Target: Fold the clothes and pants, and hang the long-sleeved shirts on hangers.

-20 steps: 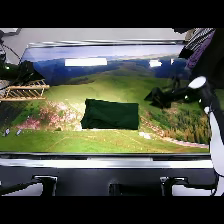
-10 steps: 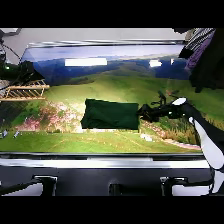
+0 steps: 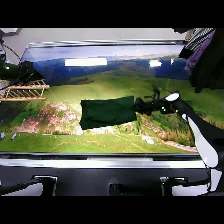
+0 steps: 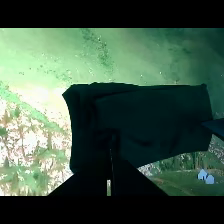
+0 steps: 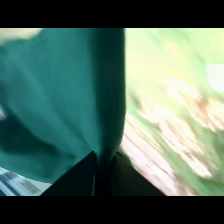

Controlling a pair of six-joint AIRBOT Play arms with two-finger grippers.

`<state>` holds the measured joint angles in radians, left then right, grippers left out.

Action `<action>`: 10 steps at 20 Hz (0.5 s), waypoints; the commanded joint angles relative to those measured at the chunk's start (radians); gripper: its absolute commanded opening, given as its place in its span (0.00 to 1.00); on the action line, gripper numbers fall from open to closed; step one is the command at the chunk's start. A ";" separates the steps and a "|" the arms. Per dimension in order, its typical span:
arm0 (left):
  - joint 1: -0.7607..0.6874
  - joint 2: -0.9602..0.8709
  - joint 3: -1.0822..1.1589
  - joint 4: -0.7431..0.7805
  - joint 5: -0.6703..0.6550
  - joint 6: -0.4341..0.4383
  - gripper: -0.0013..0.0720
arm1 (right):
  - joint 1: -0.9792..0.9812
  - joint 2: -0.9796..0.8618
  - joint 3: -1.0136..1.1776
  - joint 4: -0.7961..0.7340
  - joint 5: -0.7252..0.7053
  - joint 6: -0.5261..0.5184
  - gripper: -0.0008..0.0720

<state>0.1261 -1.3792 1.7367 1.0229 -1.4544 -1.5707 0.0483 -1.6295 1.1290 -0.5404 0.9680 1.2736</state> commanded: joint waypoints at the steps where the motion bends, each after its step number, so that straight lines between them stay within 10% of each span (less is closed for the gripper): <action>1: 0.000 0.000 0.000 0.000 0.000 0.000 0.04 | -0.030 0.000 0.138 -0.025 0.023 0.122 0.05; 10: 0.000 0.000 0.000 0.000 -0.001 0.000 0.04 | -0.252 0.000 0.373 -0.103 0.091 0.301 0.05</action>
<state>0.1261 -1.3792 1.7367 1.0229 -1.4551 -1.5707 -0.1322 -1.6295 1.4403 -0.6270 1.0405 1.5162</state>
